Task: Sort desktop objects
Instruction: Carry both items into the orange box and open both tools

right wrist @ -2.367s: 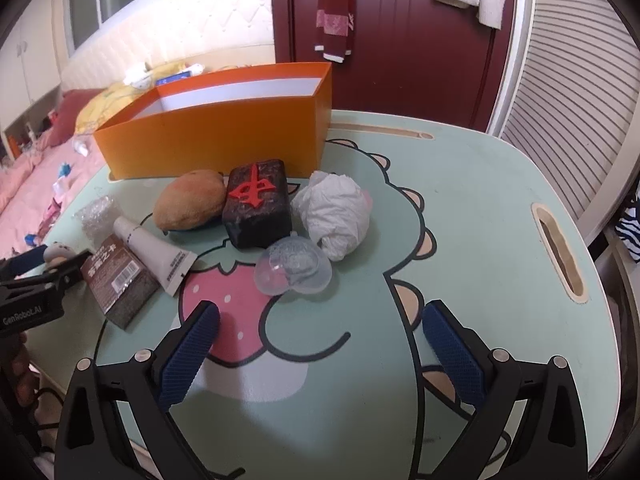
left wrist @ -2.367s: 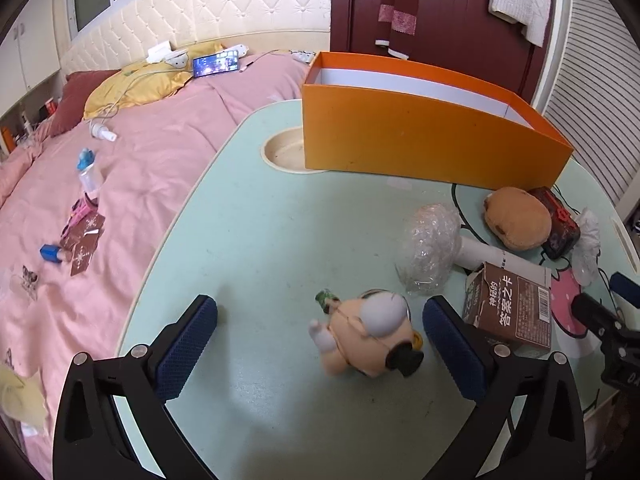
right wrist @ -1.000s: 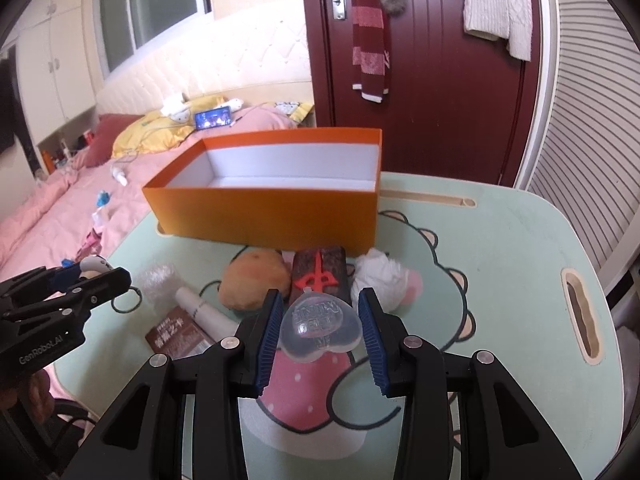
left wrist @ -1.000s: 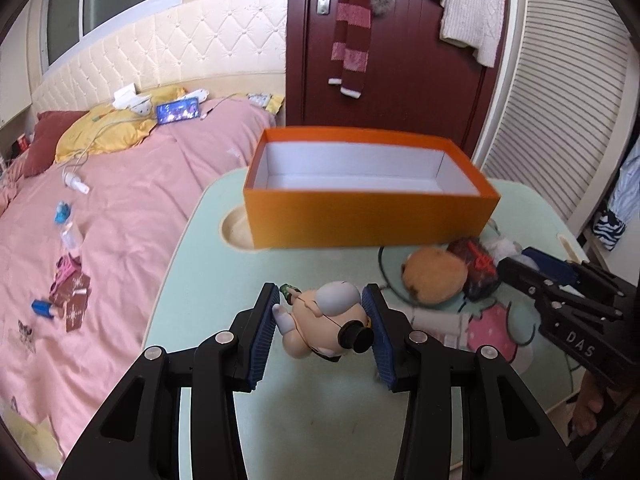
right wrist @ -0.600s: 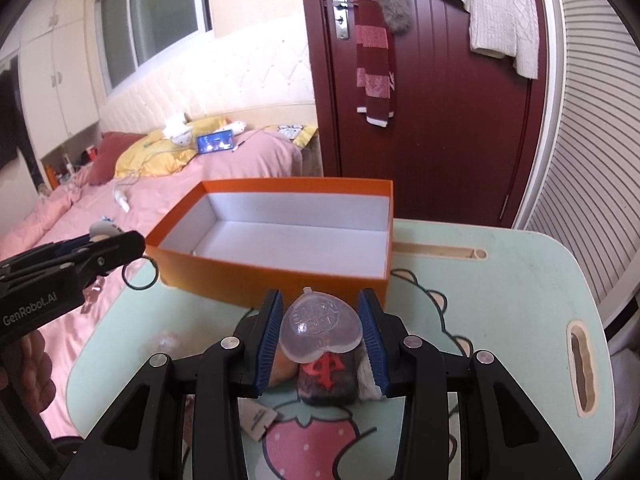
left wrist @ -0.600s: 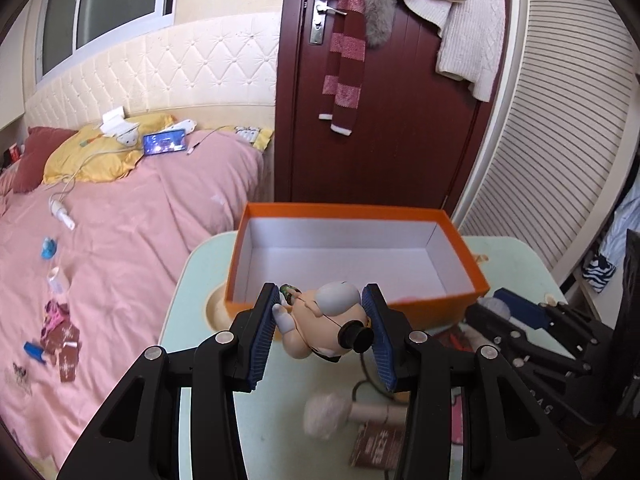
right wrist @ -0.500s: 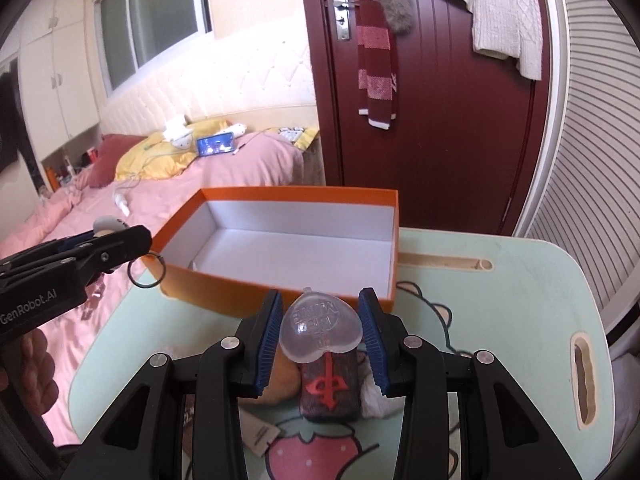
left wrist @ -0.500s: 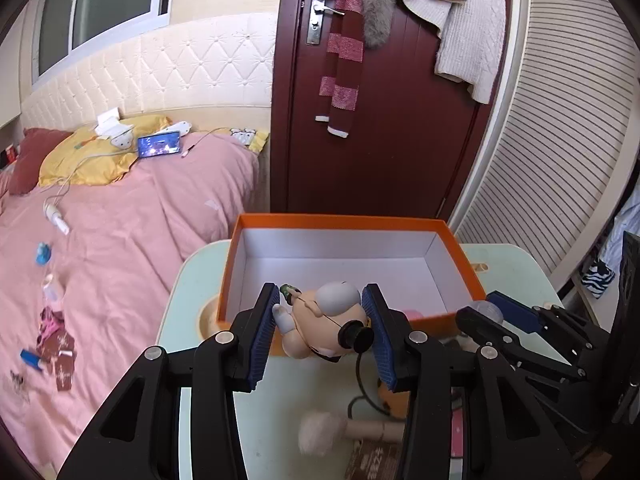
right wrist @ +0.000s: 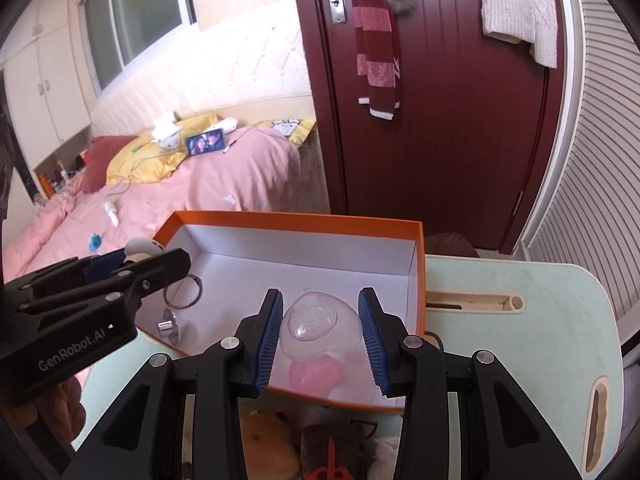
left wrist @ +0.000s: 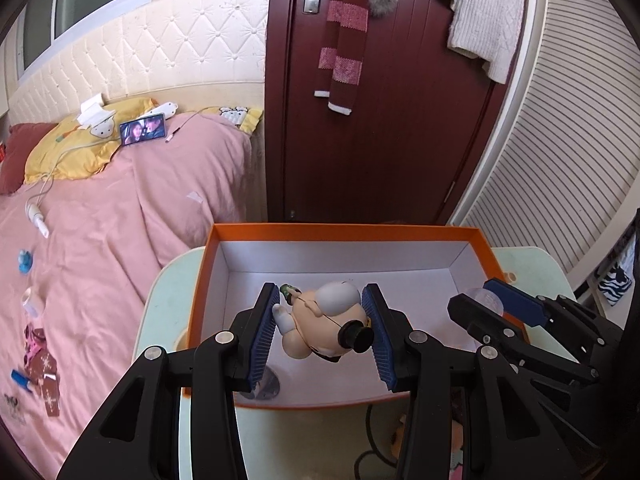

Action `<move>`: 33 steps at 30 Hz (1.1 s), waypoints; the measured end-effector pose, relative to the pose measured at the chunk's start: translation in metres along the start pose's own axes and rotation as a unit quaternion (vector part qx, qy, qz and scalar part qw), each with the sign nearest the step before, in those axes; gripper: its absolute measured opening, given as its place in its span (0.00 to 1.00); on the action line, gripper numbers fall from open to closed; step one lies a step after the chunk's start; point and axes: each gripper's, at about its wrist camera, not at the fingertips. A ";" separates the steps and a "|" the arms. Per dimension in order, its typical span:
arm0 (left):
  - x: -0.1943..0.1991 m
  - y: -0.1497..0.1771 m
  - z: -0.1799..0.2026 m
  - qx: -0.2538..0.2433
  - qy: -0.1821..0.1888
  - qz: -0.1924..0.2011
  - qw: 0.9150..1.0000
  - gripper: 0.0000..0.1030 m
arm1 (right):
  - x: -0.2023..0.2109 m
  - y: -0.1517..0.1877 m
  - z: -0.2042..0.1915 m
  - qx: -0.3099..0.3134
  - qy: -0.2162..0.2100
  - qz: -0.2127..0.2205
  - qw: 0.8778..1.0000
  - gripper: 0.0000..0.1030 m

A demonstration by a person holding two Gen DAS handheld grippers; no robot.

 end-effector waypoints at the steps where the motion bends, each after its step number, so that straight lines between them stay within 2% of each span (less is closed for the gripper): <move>1: -0.004 0.000 -0.001 0.001 -0.001 -0.003 1.000 0.43 | -0.003 0.000 0.000 0.002 0.001 -0.002 1.000 0.37; 10: -0.041 0.013 -0.010 0.026 -0.003 -0.058 0.998 0.43 | -0.027 0.000 -0.005 0.016 0.013 -0.023 1.000 0.37; 14: -0.045 0.018 -0.002 0.003 -0.024 -0.058 0.998 0.43 | -0.029 0.000 -0.006 0.019 0.016 -0.023 0.999 0.38; 31: -0.043 0.015 -0.008 0.018 -0.013 -0.060 0.998 0.43 | -0.031 -0.001 -0.004 0.016 0.019 -0.024 0.999 0.37; 33: -0.043 0.015 -0.007 0.016 -0.003 -0.064 0.998 0.44 | -0.030 -0.002 -0.003 0.012 0.019 -0.024 0.999 0.38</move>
Point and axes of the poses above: each gripper's, at about its wrist camera, not at the fingertips, and x roughly against the way its jaws point, z to its right, y to its underside, and after that the axes turned 4 degrees about y, right-handed
